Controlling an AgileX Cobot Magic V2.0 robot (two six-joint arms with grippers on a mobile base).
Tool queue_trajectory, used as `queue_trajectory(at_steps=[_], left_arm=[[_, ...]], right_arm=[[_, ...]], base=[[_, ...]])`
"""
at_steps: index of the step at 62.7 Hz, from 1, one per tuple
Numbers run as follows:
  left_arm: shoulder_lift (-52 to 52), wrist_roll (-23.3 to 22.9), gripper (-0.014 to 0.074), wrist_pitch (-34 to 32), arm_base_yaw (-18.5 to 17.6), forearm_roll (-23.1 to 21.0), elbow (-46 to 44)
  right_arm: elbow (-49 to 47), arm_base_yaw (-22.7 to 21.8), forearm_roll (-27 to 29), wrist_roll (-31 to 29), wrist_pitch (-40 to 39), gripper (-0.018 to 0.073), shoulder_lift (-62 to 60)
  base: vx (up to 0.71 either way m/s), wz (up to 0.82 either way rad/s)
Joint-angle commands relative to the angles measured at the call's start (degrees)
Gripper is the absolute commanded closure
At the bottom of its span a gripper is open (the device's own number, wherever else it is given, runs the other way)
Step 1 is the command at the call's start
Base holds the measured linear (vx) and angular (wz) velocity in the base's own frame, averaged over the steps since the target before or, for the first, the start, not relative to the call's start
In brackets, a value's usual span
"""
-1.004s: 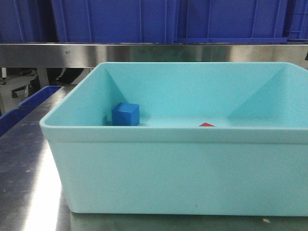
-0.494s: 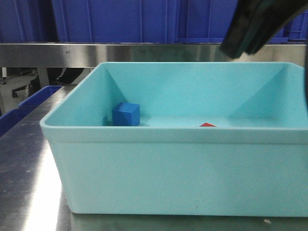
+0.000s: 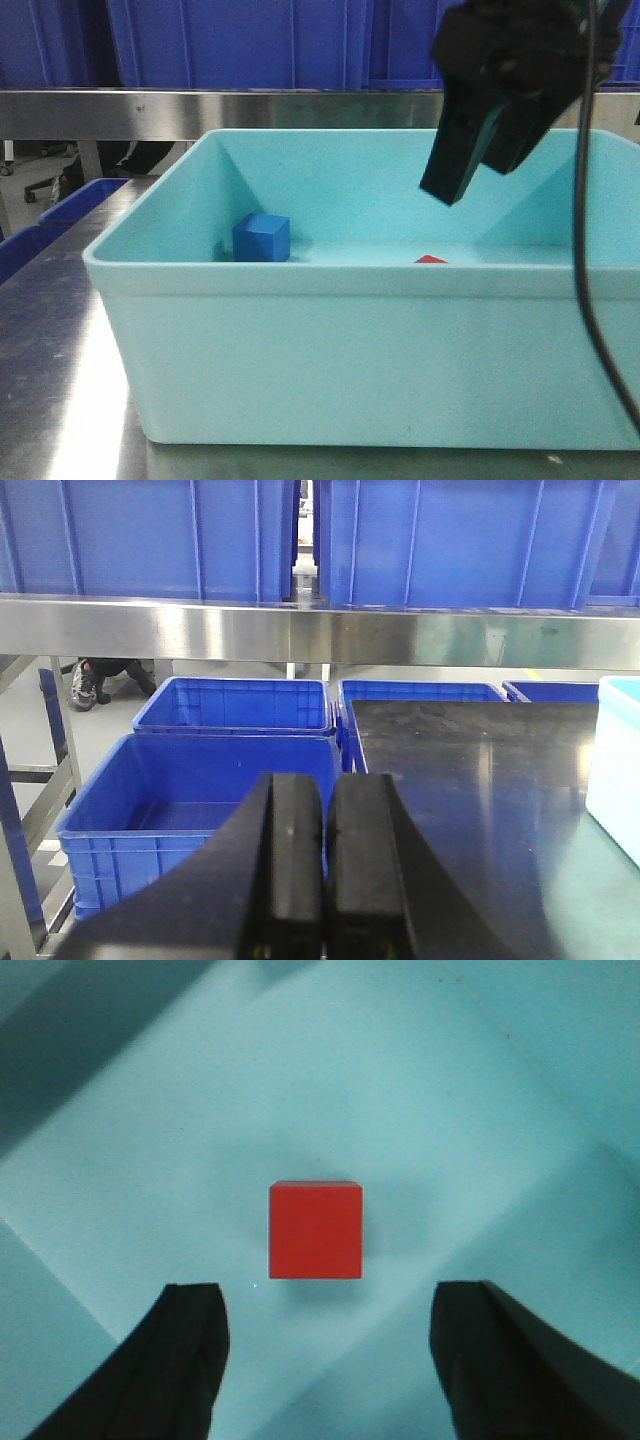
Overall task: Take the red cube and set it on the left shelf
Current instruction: 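Lower the right gripper into the teal tub over the red cube, then close the right gripper on the red cube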
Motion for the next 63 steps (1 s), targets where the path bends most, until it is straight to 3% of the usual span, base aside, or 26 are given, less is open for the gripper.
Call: queue_trajectory(at_steps=[1,53,59,63], left_arm=[[-0.70,-0.31,0.0495,-5.09,-0.35,-0.07,1.36],[-0.70,-0.31,0.0496,-5.09,-0.35,-0.07,1.36],[-0.70,-0.31,0.0496,-5.09,-0.35,-0.07,1.36],[-0.70,-0.31,0.0495,-5.09,-0.35,-0.07,1.36]], right_arm=[[-1.95,0.08,0.66,-0.82,-2.19,0.0008,0.23],[-1.95,0.08,0.70,-0.84,-5.99,0.0013,10.82],[-1.95,0.08,0.70,-0.84,-5.69,0.0057,11.52],[-1.95,0.08,0.70,-0.84,-5.64,0.0137,11.61]], base=[[0.00,0.00],[0.00,0.00],[0.00,0.00],[0.00,0.00]])
